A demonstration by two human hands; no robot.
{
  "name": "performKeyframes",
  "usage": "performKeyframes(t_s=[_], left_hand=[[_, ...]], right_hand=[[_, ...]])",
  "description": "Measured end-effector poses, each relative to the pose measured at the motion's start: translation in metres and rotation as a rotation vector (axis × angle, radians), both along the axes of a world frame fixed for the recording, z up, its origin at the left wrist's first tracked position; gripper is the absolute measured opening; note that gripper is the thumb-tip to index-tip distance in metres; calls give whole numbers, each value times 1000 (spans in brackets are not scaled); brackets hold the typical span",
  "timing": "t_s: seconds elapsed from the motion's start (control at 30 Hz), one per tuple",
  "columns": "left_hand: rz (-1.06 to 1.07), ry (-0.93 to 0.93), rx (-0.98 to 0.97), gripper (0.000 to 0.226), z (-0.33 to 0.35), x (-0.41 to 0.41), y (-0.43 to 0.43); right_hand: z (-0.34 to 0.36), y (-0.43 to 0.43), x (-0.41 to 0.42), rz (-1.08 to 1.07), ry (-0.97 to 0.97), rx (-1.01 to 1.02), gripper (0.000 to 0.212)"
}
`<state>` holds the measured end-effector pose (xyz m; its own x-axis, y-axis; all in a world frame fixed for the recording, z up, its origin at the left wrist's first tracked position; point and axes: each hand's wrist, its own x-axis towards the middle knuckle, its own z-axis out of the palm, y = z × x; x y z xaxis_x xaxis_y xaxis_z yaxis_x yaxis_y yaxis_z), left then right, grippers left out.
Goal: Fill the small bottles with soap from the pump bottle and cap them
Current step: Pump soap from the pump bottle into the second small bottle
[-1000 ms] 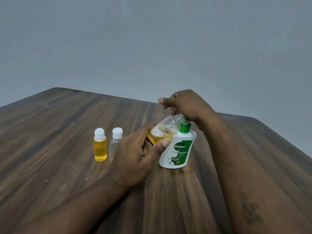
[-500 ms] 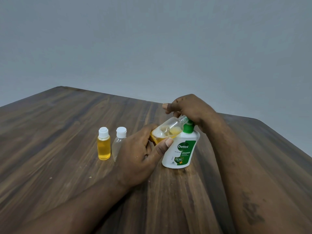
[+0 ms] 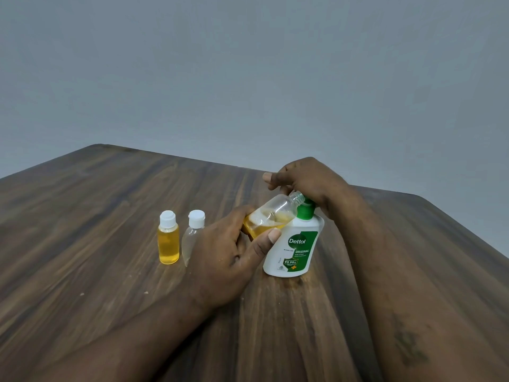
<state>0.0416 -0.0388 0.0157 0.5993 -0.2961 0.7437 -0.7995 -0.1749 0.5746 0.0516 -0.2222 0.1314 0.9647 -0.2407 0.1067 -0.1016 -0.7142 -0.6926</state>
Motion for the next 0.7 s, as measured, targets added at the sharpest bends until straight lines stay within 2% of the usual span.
performKeyframes(t_s=[0.13,0.33,0.43,0.57,0.7], left_hand=[[5,-1,6,43,0,1,0],[-20,-5,-19,46,2,-2,-2],[-14,5,-24,50,2,-2,-1],[-6,13,-5,51,1,-2,0],[-5,21,4,54,0,-1,0]], right_hand=[[0,1,2,-28,-54,6,27],[6,1,-2,-64,-243,-4,38],[5,2,-1,-51,-198,14,36],[1,2,0,4,-7,-32,28],[2,2,-1,8,-22,-30,28]])
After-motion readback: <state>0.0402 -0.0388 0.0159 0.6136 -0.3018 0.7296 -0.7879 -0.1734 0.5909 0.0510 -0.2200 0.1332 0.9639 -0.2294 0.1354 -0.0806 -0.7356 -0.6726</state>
